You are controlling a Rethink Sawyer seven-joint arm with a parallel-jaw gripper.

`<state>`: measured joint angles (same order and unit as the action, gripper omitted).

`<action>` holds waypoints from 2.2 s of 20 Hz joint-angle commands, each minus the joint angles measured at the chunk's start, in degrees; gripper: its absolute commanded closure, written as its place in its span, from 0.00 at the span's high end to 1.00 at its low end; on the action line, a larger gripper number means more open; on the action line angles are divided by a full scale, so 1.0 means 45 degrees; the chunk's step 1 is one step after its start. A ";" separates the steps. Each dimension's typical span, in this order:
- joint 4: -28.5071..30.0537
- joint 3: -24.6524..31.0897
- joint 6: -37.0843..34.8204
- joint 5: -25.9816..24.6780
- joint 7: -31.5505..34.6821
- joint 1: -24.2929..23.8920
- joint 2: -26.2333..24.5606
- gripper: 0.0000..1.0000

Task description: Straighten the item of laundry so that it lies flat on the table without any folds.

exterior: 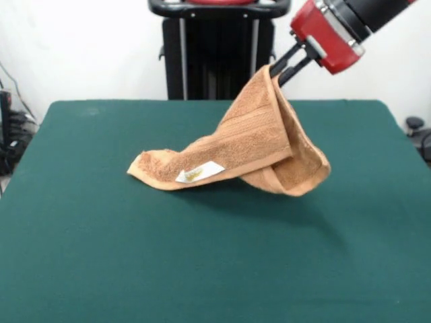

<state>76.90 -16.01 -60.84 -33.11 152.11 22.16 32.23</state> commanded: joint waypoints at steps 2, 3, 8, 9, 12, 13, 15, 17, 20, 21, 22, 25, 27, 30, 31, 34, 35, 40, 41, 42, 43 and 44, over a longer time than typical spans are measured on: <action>0.1049 0.0516 0.2123 -0.0355 0.0079 -0.0261 0.0709 0.00; 0.0980 0.0553 0.2151 -0.0341 0.0029 -0.0319 0.0672 0.00; 0.0872 0.0512 0.1835 -0.0298 -0.0393 -0.0330 0.0788 0.00; 0.0814 0.0450 0.1594 -0.0295 -0.0443 -0.0229 0.0851 0.00; 0.0787 0.0299 0.0780 -0.0174 -0.0501 0.0110 0.1189 0.00; 0.0813 0.0282 0.0540 -0.0115 -0.0482 0.0212 0.1279 0.00; 0.0874 0.0271 0.0372 -0.0044 -0.0312 0.0333 0.1322 0.00; 0.0817 0.0310 0.0469 -0.0045 -0.0111 0.0343 0.1152 0.00; 0.0799 0.0329 0.0526 -0.0063 0.0088 0.0380 0.1009 0.00; 0.0808 0.0335 0.0518 -0.0049 0.0106 0.0386 0.1024 0.00; 0.0840 0.0348 0.0577 -0.0048 0.0120 0.0378 0.1032 0.00; 0.0832 0.0389 0.0880 -0.0130 0.0045 0.0249 0.1023 0.00; 0.0937 0.0375 0.1026 -0.0166 -0.0024 0.0192 0.1134 0.00; 0.1346 0.0506 0.0724 0.0240 -0.0727 -0.0047 0.2014 0.00; 0.1514 0.0667 0.0334 0.0592 -0.1378 -0.0272 0.2632 0.00; 0.1199 0.1043 -0.1623 0.1346 -0.3805 -0.0824 0.4550 0.00; 0.1141 0.1213 -0.1990 0.1588 -0.4325 -0.1049 0.4990 0.00; 0.1038 0.1870 -0.2747 0.2197 -0.5398 -0.1893 0.5805 0.00; 0.1233 0.1969 -0.2462 0.2176 -0.5353 -0.2026 0.5867 0.00; 0.1467 0.2048 -0.2093 0.2156 -0.5267 -0.2156 0.5852 0.00; 0.1646 0.2126 -0.1815 0.2107 -0.5198 -0.2272 0.5844 0.00; 0.1825 0.2204 -0.1536 0.2057 -0.5130 -0.2387 0.5837 0.00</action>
<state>77.74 -14.03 -65.95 -25.61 151.12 12.97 56.35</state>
